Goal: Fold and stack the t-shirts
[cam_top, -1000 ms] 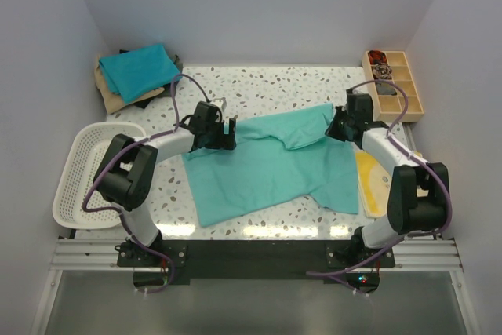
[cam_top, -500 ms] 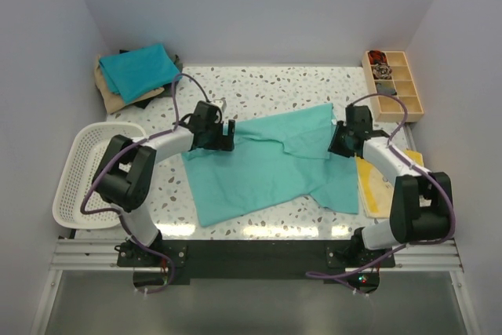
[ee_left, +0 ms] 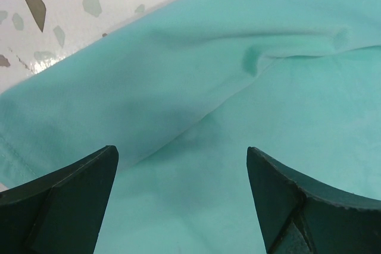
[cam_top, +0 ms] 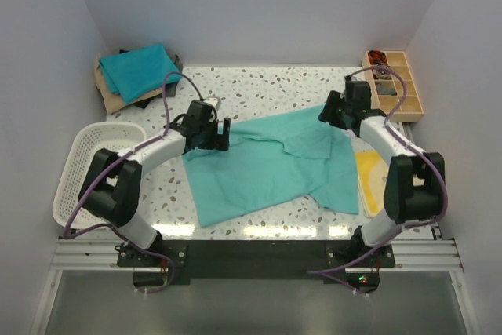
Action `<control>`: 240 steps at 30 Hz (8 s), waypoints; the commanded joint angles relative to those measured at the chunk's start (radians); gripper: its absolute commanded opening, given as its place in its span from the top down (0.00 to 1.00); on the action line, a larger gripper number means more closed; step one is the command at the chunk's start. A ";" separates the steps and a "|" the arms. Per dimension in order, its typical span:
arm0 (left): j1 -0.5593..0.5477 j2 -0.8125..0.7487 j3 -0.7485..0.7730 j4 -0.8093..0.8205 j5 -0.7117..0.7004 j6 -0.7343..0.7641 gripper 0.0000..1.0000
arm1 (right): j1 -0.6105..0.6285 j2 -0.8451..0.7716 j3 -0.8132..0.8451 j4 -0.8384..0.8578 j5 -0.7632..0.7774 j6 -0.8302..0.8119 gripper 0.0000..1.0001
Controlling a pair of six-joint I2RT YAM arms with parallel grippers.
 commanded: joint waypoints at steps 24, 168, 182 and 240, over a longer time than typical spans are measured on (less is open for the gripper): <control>-0.002 -0.152 -0.232 0.292 -0.085 -0.074 0.04 | 0.005 0.471 0.268 0.147 -0.208 0.025 0.49; -0.247 -0.615 -0.595 0.055 -0.447 -0.511 0.07 | 0.665 -0.233 -0.277 -0.321 0.274 -0.083 0.39; -0.247 -0.625 -0.617 0.077 -0.643 -0.601 0.03 | 0.672 -0.095 -0.245 -0.265 0.318 -0.091 0.77; -0.246 -0.624 -0.569 0.049 -0.657 -0.540 0.72 | 0.671 -0.190 -0.220 -0.304 0.312 -0.105 1.00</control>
